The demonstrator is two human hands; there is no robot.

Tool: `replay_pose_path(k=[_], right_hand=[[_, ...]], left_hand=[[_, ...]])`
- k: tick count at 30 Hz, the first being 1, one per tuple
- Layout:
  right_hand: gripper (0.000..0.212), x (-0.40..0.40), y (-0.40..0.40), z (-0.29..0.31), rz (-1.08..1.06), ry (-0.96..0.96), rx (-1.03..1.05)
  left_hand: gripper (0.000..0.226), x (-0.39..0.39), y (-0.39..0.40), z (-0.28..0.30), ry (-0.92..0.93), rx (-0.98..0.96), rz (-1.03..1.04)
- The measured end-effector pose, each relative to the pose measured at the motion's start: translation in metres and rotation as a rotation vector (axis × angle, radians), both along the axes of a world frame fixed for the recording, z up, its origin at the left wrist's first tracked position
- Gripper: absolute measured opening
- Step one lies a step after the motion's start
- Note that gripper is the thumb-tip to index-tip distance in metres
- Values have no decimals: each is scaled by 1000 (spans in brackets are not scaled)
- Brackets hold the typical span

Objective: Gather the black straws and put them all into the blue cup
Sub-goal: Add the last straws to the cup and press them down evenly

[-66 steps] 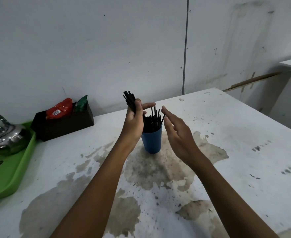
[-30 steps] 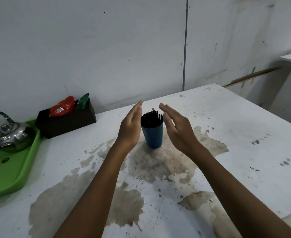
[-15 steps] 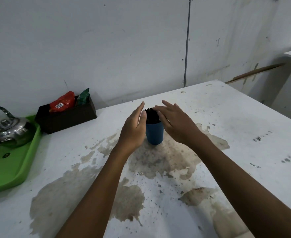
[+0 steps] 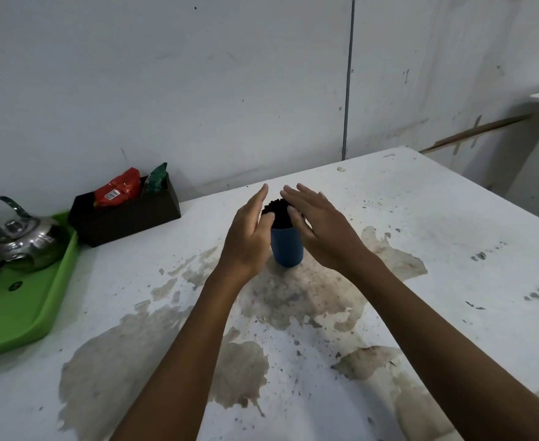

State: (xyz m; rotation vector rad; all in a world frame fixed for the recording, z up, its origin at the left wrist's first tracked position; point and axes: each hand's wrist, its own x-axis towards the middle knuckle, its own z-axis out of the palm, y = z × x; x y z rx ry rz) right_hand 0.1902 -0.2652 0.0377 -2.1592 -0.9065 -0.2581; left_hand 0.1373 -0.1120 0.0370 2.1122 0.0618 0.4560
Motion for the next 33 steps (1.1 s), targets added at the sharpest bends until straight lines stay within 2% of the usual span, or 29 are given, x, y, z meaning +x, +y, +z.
replay_pose_path(k=[3, 5, 9, 12, 17, 19, 21, 24, 28, 30, 33], right_hand=[[38, 0, 0, -2, 3, -47, -18], [33, 0, 1, -5, -25, -35, 95], [27, -4, 1, -4, -106, 30, 303], [28, -7, 1, 2, -117, 14, 275], [43, -2, 11, 10, -2, -116, -120], [43, 0, 14, 9, 6, -155, -202], [39, -1, 12, 7, -2, -185, -177], [31, -6, 3, 0, -47, -218, -31], [30, -9, -4, -15, -100, -142, 189], [33, -10, 1, -13, -97, -116, 183], [40, -10, 13, -1, -30, -194, 16]], left_hand=[[70, -6, 5, -11, 113, -108, -40], [82, -8, 5, -15, 167, -47, -54], [101, -9, -4, -15, 119, -26, 3], [88, -6, -8, -16, 58, -36, 45], [74, -7, -7, -17, -21, -96, 24], [69, -9, -7, -17, -22, -123, 33], [67, -10, -8, -17, -4, -140, 48], [68, -9, -8, -17, 5, -150, 63], [68, -9, -9, -20, 3, -139, 89], [66, -9, -10, -21, 1, -130, 92], [57, -7, -10, -22, 17, -114, 98]])
